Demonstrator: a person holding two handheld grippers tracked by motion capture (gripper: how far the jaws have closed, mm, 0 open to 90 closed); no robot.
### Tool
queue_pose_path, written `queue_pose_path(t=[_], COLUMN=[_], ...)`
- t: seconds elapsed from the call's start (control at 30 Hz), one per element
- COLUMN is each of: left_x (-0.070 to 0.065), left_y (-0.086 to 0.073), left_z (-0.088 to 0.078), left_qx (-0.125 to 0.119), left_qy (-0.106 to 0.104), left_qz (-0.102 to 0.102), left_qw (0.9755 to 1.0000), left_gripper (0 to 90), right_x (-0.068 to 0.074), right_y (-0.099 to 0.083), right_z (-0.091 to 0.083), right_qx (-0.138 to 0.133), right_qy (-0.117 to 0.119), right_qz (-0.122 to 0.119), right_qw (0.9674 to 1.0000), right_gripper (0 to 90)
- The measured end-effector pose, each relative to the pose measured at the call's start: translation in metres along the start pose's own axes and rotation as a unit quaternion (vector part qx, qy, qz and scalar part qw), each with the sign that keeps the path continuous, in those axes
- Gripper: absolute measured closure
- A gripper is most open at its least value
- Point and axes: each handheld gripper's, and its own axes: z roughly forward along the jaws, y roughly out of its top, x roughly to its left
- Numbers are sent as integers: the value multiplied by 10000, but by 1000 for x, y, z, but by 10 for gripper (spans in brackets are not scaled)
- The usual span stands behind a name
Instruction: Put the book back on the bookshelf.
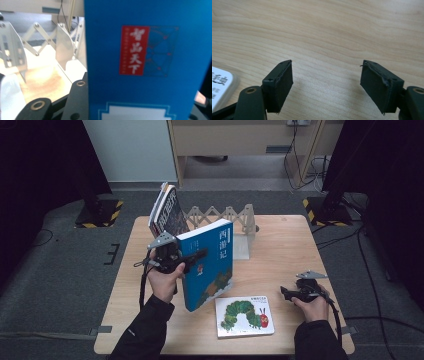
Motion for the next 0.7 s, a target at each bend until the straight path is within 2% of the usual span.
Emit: queue_pose_path(t=[0.03,0.2,0.37,0.43,0.53,0.7], left_x=[1,7,6,10,17,23], left_y=[2,12,20,21,24,35], left_z=[0,4,8,11,13,23], left_qx=[-60,-189,-86,-76,-98,-121], left_qy=[-4,123,518,632,688,824], left_qz=[-18,-69,195,160,18,50], left_qw=[10000,9997,9984,9978,9976,9965], left_gripper=[612,612,612,612,612,612], right_x=[0,2,3,4,5,5], right_y=[-2,-4,-6,-7,-7,-7], right_z=[2,5,8,9,11,11], right_qx=[74,11,-113,-151,-200,-179], right_qy=[-27,-86,-98,-129,-136,-125], right_qz=[7,-50,-69,-15,-4,-13], right_qw=[10000,9999,9999,9998,9997,9998], right_gripper=[251,222,167,144,120,114])
